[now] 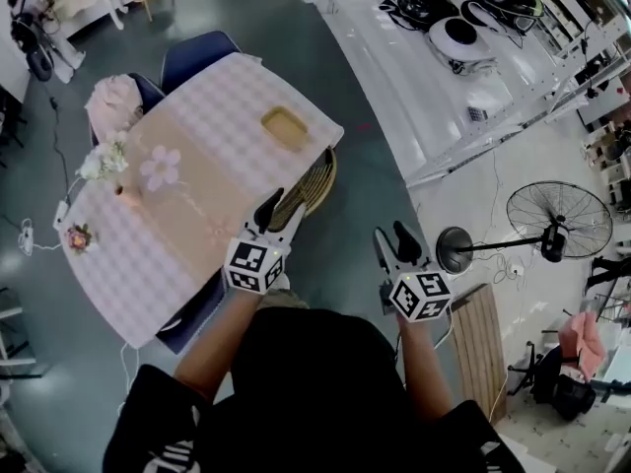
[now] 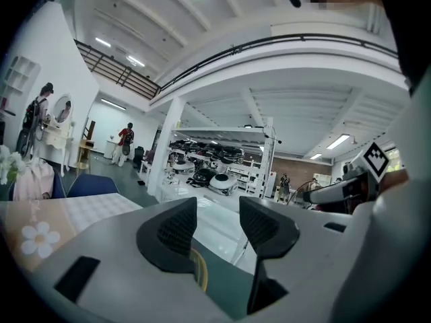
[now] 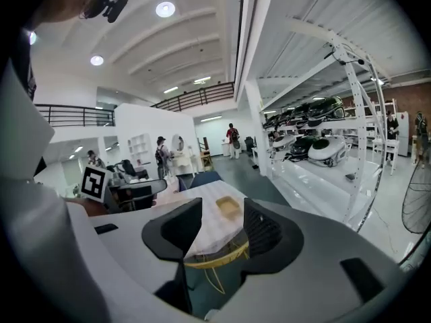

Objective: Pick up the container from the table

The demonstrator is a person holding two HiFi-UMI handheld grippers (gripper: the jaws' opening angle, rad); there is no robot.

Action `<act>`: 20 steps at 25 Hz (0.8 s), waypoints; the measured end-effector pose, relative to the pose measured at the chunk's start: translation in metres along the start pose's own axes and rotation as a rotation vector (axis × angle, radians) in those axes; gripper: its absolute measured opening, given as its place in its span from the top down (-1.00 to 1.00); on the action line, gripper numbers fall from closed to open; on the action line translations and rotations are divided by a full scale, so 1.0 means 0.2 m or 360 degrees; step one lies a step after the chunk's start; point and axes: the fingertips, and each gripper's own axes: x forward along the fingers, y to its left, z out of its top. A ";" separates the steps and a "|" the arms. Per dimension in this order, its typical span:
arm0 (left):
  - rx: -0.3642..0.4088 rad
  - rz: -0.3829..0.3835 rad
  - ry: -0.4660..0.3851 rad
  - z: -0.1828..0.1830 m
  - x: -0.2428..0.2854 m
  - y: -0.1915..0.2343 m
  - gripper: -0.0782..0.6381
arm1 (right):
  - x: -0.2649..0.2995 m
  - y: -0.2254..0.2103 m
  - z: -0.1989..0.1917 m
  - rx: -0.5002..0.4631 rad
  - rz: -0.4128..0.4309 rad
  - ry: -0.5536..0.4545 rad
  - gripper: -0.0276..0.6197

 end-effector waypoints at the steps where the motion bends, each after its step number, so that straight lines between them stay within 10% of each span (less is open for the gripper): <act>1: 0.0006 -0.0007 0.0015 0.00 0.05 0.05 0.28 | 0.06 0.01 0.01 0.0003 0.0007 0.0008 0.41; 20: -0.0079 0.0178 0.0552 -0.46 1.01 0.67 0.28 | 1.05 -0.38 0.31 0.0036 0.0335 0.0049 0.41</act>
